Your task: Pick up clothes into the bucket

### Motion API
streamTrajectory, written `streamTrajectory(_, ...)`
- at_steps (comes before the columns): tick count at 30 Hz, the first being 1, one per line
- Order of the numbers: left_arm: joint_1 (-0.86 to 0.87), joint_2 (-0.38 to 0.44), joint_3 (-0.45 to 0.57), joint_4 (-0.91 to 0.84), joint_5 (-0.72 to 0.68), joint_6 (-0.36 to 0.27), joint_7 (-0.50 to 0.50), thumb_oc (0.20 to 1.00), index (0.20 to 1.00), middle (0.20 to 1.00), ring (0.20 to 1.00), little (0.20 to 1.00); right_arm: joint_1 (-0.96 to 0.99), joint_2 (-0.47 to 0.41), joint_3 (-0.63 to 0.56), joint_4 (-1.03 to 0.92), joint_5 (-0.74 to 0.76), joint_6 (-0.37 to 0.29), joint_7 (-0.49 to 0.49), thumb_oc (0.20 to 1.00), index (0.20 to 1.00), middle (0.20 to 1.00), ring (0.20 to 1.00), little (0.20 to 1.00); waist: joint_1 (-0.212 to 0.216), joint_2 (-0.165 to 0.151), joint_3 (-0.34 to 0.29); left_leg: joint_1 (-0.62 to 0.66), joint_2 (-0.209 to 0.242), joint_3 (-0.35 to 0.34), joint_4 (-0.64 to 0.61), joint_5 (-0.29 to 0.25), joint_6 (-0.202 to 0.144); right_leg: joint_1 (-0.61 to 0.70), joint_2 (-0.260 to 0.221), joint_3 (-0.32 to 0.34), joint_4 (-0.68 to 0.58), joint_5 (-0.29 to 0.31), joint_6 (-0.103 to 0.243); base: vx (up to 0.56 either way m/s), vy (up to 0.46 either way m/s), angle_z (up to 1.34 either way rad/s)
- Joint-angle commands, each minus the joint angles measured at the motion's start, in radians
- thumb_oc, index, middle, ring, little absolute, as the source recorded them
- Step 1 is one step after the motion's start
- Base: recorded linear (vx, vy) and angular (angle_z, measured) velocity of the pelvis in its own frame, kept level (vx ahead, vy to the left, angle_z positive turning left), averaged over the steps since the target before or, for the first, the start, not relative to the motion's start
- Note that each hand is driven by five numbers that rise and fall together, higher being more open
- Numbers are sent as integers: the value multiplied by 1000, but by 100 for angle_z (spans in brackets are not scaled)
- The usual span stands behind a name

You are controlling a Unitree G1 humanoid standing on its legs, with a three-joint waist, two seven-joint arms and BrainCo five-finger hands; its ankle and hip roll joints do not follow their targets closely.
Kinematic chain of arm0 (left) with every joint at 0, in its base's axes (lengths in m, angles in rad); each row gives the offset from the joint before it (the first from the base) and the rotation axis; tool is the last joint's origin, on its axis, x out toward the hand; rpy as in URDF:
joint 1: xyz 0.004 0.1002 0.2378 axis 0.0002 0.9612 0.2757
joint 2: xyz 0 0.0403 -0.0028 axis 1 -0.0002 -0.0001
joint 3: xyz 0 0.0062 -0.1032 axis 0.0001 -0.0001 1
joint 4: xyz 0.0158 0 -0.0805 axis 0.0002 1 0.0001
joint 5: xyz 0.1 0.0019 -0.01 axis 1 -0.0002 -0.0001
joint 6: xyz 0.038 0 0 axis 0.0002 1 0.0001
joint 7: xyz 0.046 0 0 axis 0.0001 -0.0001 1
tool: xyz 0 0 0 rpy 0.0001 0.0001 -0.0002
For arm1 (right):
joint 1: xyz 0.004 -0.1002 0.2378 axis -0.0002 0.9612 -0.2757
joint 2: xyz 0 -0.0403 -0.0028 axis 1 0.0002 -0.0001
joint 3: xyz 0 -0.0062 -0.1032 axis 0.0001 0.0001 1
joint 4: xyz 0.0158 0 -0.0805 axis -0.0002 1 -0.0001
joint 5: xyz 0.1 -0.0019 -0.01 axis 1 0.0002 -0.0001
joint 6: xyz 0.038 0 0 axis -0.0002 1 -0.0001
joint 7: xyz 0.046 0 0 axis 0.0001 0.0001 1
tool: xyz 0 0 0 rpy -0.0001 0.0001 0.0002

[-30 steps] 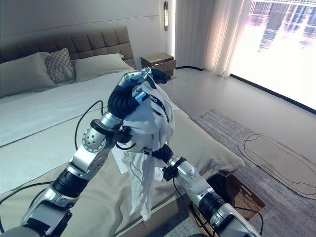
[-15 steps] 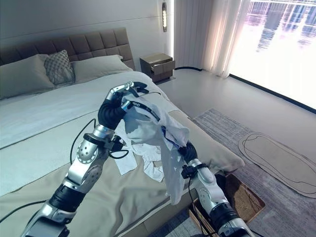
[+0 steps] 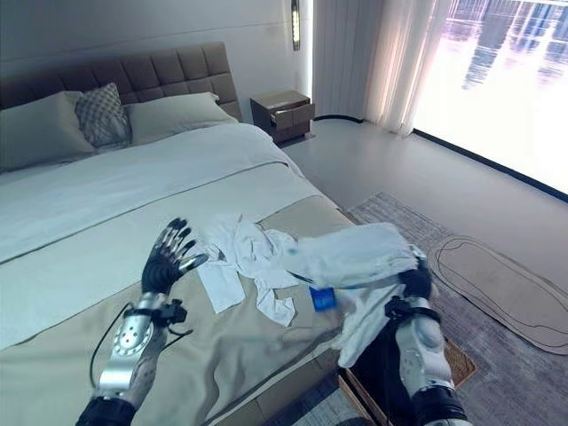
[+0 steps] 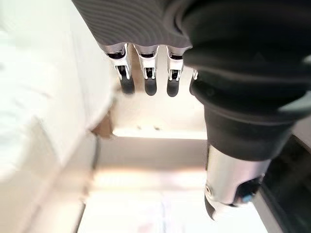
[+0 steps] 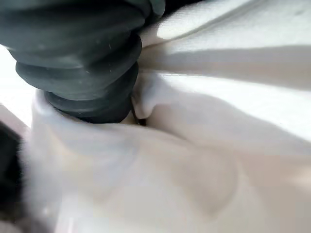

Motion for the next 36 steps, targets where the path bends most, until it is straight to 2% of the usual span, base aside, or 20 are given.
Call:
streamTrajectory(1,-15,37,29,42,25,-54,-27,1000,1000,1000,1000,1000,-107,-22,-61,17,-7,-103,-54,200,200,200,200,200,0,-70,24,-55,7,-3,74,-17,-6,-35,-55,21,64,13,52,0,0,0)
streamTrajectory(5,28,41,46,65,24,-61,-35,1000,1000,1000,1000,1000,-127,-66,-106,55,-39,-113,-102,200,200,200,200,200,4,-70,40,-74,7,-6,80,-17,-4,-51,-55,25,68,13,51,-12,-1,0)
streamTrajectory(7,61,57,54,57,28,-74,-37,1000,1000,1000,1000,1000,-161,-110,-144,112,-44,-127,-149,200,200,200,200,200,9,-68,63,-97,5,-11,88,-16,-2,-73,-55,27,76,14,52,-76,0,-2)
streamTrajectory(10,72,62,62,38,12,-86,-33,1000,1000,1000,1000,1000,-192,-141,-151,141,-45,-137,-170,200,200,200,200,200,13,-65,92,-130,0,-18,113,-20,2,-101,-60,31,95,12,51,-146,10,-2)
streamTrajectory(11,70,62,71,9,-26,-106,-27,1000,1000,1000,1000,1000,-229,-174,-146,162,-65,-140,-202,200,200,200,200,200,18,-60,150,-185,-10,-26,160,-28,10,-152,-70,39,135,9,49,-268,19,0)
streamTrajectory(13,62,55,83,-19,-57,-127,-6,1000,1000,1000,1000,1000,-266,-195,-139,180,-67,-141,-226,200,200,200,200,200,21,-55,207,-241,-15,-28,211,-35,13,-207,-82,50,180,6,46,-322,23,-4)
streamTrajectory(14,55,50,88,-27,-69,-133,3,1000,1000,1000,1000,1000,-282,-207,-134,195,-74,-138,-234,200,200,200,200,200,22,-51,232,-276,-17,-28,246,-41,14,-240,-89,57,207,4,44,-203,18,-5)
streamTrajectory(15,53,49,88,-27,-69,-133,3,1000,1000,1000,1000,1000,-287,-208,-133,197,-74,-139,-234,200,200,200,200,200,22,-50,231,-285,-17,-27,255,-44,14,-247,-90,59,214,2,44,-215,11,-3)
streamTrajectory(16,45,40,94,-52,-98,-151,14,1000,1000,1000,1000,1000,-308,-223,-126,215,-74,-139,-248,200,200,200,200,200,23,-44,268,-345,-21,-27,307,-49,15,-302,-100,66,255,-3,38,-132,4,-1)
streamTrajectory(17,45,39,95,-53,-98,-151,14,1000,1000,1000,1000,1000,-311,-225,-125,217,-73,-140,-247,200,200,200,200,200,23,-43,265,-354,-21,-27,315,-52,15,-311,-101,67,261,-5,38,-236,9,2)
streamTrajectory(18,44,32,96,-84,-124,-166,21,1000,1000,1000,1000,1000,-337,-237,-114,235,-78,-139,-263,200,200,200,200,200,24,-36,293,-420,-25,-29,370,-61,17,-379,-105,79,317,-16,31,-118,10,6)
streamTrajectory(20,44,31,96,-102,-127,-170,26,1000,1000,1000,1000,1000,-347,-244,-112,251,-82,-138,-272,200,200,200,200,200,23,-32,296,-469,-26,-27,411,-71,15,-424,-108,86,356,-28,28,-136,6,5)
streamTrajectory(22,42,40,94,-165,-122,-188,50,1000,1000,1000,1000,1000,-386,-268,-120,303,-52,-150,-300,200,200,200,200,200,24,-23,314,-583,-33,-35,516,-99,17,-533,-111,104,460,-63,14,-171,-12,6)
streamTrajectory(26,45,42,103,-219,-132,-203,74,1000,1000,1000,1000,1000,-439,-302,-123,372,-10,-159,-316,200,200,200,200,200,25,-7,310,-722,-27,-36,635,-140,15,-677,-111,134,591,-110,4,-117,-4,4)
streamTrajectory(29,50,49,110,-286,-166,-226,87,1000,1000,1000,1000,1000,-522,-381,-108,460,28,-152,-323,200,200,200,200,200,32,13,324,-854,-29,-37,723,-155,15,-824,-114,167,703,-137,-6,-115,-1,3)
streamTrajectory(35,41,44,94,-337,-199,-245,97,1000,1000,1000,1000,1000,-624,-468,-55,562,42,-139,-333,200,200,200,200,200,41,38,333,-987,-29,-25,791,-159,17,-977,-115,198,792,-150,-12,-61,9,-5)
streamTrajectory(36,38,47,90,-351,-200,-250,101,1000,1000,1000,1000,1000,-635,-481,-50,571,37,-135,-340,200,200,200,200,200,43,42,331,-988,-30,-28,801,-188,12,-985,-113,204,812,-179,-6,-42,11,-9)
